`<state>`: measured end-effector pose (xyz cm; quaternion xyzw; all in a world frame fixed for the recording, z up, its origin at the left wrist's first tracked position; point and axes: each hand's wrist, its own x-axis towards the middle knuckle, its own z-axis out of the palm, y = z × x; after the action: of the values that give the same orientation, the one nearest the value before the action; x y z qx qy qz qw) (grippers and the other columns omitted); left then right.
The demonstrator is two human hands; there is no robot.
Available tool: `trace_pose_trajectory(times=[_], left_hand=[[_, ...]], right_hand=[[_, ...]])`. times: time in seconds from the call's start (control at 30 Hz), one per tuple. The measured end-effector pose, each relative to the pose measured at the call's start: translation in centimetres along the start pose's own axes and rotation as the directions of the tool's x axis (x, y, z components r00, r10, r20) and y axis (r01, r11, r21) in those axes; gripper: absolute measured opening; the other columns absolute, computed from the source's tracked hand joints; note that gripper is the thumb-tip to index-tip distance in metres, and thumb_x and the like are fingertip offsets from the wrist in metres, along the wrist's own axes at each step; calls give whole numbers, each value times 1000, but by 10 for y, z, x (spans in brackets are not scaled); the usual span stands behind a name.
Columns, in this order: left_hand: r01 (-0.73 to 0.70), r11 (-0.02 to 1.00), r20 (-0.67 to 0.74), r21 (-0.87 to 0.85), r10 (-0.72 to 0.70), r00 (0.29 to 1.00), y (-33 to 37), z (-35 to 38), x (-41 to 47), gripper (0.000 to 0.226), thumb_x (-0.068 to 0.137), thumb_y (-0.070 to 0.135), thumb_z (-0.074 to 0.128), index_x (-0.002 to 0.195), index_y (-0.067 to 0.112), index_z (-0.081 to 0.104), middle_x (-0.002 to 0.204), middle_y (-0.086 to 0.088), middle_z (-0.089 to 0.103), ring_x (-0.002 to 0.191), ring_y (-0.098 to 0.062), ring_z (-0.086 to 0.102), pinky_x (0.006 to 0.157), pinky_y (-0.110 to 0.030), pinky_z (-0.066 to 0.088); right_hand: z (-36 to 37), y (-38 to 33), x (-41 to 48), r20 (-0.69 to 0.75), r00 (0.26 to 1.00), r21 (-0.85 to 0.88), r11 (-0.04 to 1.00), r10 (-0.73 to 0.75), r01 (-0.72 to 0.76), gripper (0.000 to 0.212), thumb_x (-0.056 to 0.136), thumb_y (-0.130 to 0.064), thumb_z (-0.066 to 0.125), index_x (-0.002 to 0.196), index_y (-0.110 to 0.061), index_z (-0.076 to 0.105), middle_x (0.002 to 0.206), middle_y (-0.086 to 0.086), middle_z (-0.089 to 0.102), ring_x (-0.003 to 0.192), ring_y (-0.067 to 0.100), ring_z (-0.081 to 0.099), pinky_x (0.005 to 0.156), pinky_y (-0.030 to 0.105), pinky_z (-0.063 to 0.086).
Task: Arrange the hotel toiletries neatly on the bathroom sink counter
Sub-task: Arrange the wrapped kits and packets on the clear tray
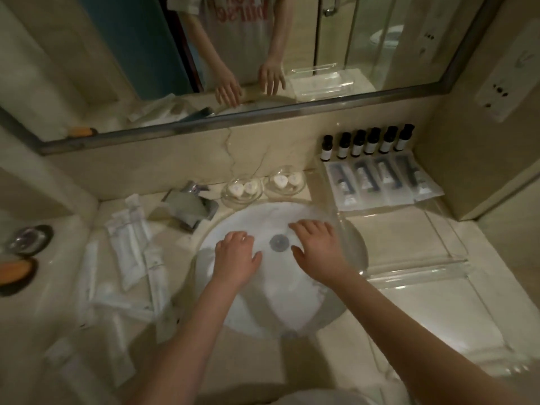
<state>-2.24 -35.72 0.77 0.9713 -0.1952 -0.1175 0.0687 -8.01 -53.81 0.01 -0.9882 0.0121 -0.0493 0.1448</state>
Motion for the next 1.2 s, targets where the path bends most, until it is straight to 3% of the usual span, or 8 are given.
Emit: trace_pose_trajectory(times=[0.2, 0.43, 0.57, 0.73, 0.87, 1.0, 1.13, 1.2], left_hand=[[193, 978, 39, -84, -191, 981, -97, 23, -66, 46, 91, 32, 51, 131, 10, 50, 138, -10, 49, 129, -27, 41, 107, -32, 31], [439, 891, 57, -119, -435, 899, -191, 27, -127, 52, 91, 33, 51, 138, 13, 42, 148, -9, 36, 135, -26, 34, 109, -36, 32], [578, 811, 99, -88, -570, 815, -235, 25, -151, 49, 91, 40, 50, 130, 11, 46, 139, -13, 41, 129, -30, 38, 104, -40, 37], [679, 723, 191, -132, -653, 733, -258, 31, -162, 55, 89, 51, 48, 125, 9, 49, 134, -14, 44, 123, -32, 43, 100, -44, 41], [722, 670, 209, -173, -692, 691, -260, 34, -157, 65, 87, 54, 48, 134, 10, 43, 144, -14, 38, 133, -33, 36, 108, -45, 32], [741, 628, 204, -238, -713, 671, -261, 33, -152, 68, 87, 50, 50, 139, 9, 37, 149, -13, 32, 137, -31, 30, 109, -45, 28], [645, 608, 97, -463, -688, 719, -260, 32, -141, 58, 86, 51, 53, 125, 9, 50, 133, -13, 47, 122, -31, 44, 100, -41, 40], [548, 508, 85, -665, -677, 731, -255, 25, -131, 52, 87, 51, 54, 120, 11, 55, 127, -11, 52, 115, -27, 49, 96, -38, 43]], right_hand=[[39, -83, -8, 305, 937, 136, 981, -171, 135, 47, 90, -30, 50, 135, -20, 42, 137, 5, 49, 122, 26, 46, 97, 38, 40], [80, -179, 10, 539, 789, 159, 955, -295, 249, 43, 91, -26, 48, 133, -18, 46, 127, 10, 55, 114, 29, 53, 95, 39, 46], [105, -230, 21, 516, 805, 80, 952, -292, 294, 40, 89, -26, 48, 127, -13, 44, 112, 11, 57, 103, 31, 58, 82, 39, 47], [132, -276, 22, 472, 875, 24, 993, -110, 112, 60, 88, -46, 50, 133, -13, 28, 112, 9, 55, 99, 29, 56, 79, 39, 45], [152, -290, 22, 471, 882, 10, 1000, 13, -20, 49, 87, -31, 54, 127, -13, 33, 111, 9, 53, 97, 27, 55, 79, 39, 49], [155, -292, 34, 578, 802, 159, 943, 150, -291, 42, 87, -20, 55, 122, -8, 36, 114, 12, 56, 105, 31, 57, 85, 40, 47], [146, -285, 41, 519, 847, 292, 908, 112, -299, 25, 92, -22, 50, 111, -6, 46, 108, 14, 59, 97, 31, 58, 77, 35, 45], [135, -283, 39, 437, 899, 454, 858, 20, -240, 15, 92, -22, 52, 99, -10, 47, 91, 8, 57, 81, 28, 56, 69, 34, 44]])
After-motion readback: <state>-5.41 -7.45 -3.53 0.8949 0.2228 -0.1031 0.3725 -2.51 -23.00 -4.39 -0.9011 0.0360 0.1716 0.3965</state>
